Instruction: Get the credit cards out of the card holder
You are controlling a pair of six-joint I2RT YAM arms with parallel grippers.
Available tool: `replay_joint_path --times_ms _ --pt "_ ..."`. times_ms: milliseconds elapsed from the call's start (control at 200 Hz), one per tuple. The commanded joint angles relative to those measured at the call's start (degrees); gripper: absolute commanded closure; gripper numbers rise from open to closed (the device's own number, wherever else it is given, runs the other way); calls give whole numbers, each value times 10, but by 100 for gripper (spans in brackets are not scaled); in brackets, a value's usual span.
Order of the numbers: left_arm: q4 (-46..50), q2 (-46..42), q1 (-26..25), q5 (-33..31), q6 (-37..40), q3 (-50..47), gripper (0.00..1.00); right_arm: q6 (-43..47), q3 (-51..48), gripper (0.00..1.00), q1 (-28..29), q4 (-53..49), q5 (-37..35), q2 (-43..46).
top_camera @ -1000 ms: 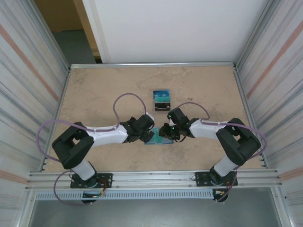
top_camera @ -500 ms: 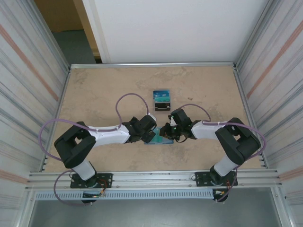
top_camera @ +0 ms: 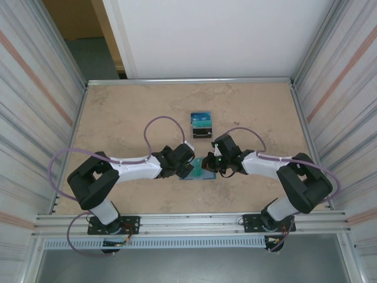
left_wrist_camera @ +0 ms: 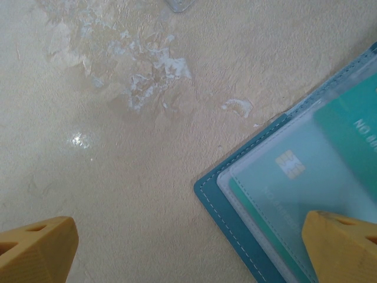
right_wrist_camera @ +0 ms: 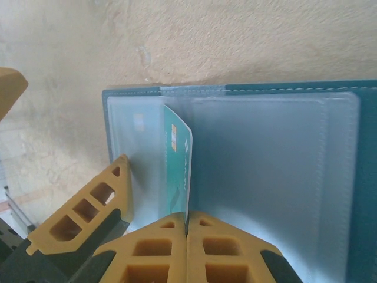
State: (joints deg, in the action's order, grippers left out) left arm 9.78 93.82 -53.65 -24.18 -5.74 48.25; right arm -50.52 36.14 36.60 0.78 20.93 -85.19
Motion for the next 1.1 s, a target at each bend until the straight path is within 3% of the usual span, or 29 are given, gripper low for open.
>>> replay_joint_path --times_ms 0,246,496,807,967,1097 --pt "46 -1 -5 -8 15 -14 1 29 4 100 -11 -81 -45 24" --pt "55 -32 -5 -11 19 1 1 72 9 100 -26 -148 -64 113" --pt "72 -120 15 -3 -10 22 1 135 17 100 -34 -187 -74 205" --pt "1 -244 115 185 -91 -5 1 185 47 100 -43 -172 -43 263" --pt "-45 -271 157 308 -119 -13 1 186 51 100 -59 -115 17 277" --pt "-66 -281 163 365 -129 -12 5 184 51 100 -68 -68 67 281"
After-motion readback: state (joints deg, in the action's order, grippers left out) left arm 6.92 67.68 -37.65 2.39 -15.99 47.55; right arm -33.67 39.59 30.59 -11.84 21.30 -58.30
